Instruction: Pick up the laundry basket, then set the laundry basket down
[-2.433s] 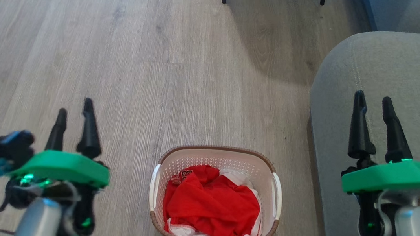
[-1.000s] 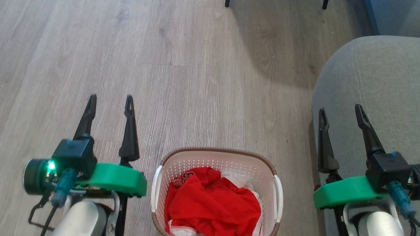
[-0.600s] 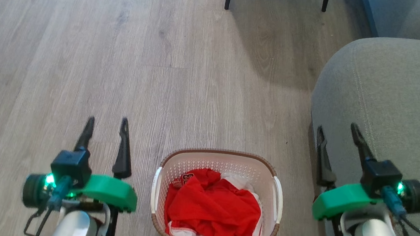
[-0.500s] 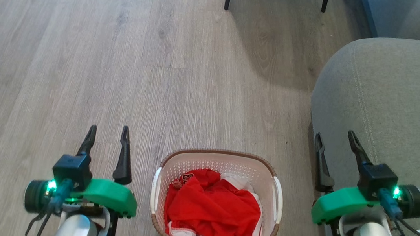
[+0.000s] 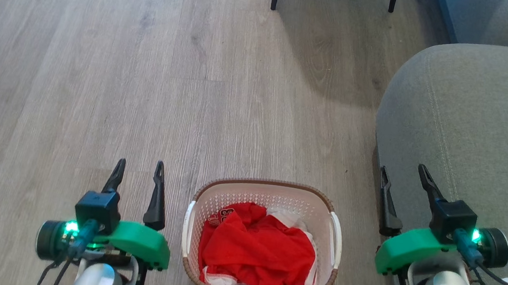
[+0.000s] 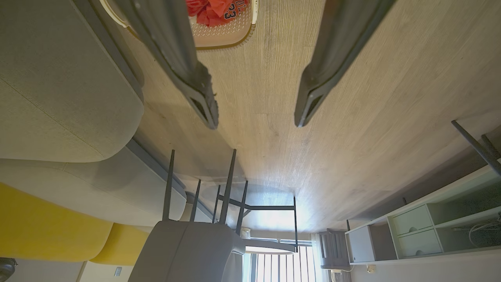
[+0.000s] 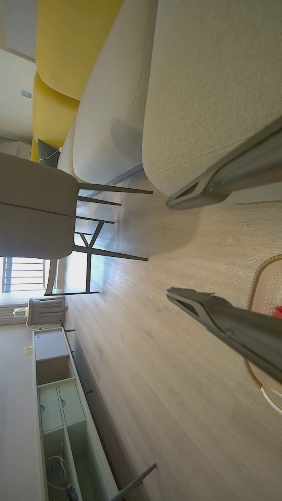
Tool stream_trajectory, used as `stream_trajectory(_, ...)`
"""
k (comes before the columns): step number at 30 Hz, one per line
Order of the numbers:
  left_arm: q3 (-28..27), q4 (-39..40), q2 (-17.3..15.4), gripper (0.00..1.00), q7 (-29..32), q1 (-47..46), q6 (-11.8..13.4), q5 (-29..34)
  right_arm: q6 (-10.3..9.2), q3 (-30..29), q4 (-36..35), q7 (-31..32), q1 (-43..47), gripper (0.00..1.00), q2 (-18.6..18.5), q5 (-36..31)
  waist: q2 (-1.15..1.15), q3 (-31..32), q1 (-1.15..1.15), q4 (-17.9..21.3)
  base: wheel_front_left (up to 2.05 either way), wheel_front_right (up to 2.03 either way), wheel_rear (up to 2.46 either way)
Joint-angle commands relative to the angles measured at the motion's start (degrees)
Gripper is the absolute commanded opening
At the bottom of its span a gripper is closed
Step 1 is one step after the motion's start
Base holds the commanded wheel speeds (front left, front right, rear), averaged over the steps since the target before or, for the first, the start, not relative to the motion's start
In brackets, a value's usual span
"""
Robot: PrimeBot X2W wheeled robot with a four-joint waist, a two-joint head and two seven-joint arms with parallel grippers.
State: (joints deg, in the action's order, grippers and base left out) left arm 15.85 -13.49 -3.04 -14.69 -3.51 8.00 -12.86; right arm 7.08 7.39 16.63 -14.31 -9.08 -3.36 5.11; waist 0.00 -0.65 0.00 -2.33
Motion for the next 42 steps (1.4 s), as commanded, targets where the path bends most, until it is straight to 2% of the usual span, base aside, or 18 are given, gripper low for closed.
stream_trajectory(1, -1.83, 1.88, 0.15, 1.0, -0.3, -2.8, -0.08, 0.21, 0.41, 0.91, -1.75, -0.69, -2.56, 1.0, 0.39, 0.12, 0.0, -0.07, 0.0, -0.02, 0.0, 0.0, 0.0)
stream_trajectory(15, -1.48, 1.7, 0.16, 1.0, -0.3, -2.8, 0.28, 0.38, 0.41, 0.95, -1.66, -0.69, -2.66, 1.0, 0.44, -0.04, 0.0, -0.41, 0.0, 0.12, 0.0, 0.0, 0.0)
stream_trajectory(22, -0.83, 0.31, 0.16, 1.0, -0.3, -3.58, 0.6, -0.27, 0.41, 1.24, -1.22, -0.69, -3.36, 1.0, 0.41, -0.21, 0.0, -2.9, 0.0, 0.17, 0.0, 0.0, 0.0)
stream_trajectory(31, 0.5, -4.26, 0.16, 1.0, -0.3, -7.87, 0.52, -1.75, 0.41, 3.4, 4.16, -0.69, -8.17, 1.0, -1.08, 0.32, 0.0, -11.16, 0.0, 0.22, 0.0, 0.0, 0.0)
stream_trajectory(42, 2.53, -16.79, 0.16, 1.0, -0.3, -18.12, -1.39, -4.01, 0.41, 5.39, 15.25, -0.69, -18.11, 1.0, -1.15, 2.97, 0.0, -23.22, 0.0, 0.34, 0.0, 0.0, 0.0)
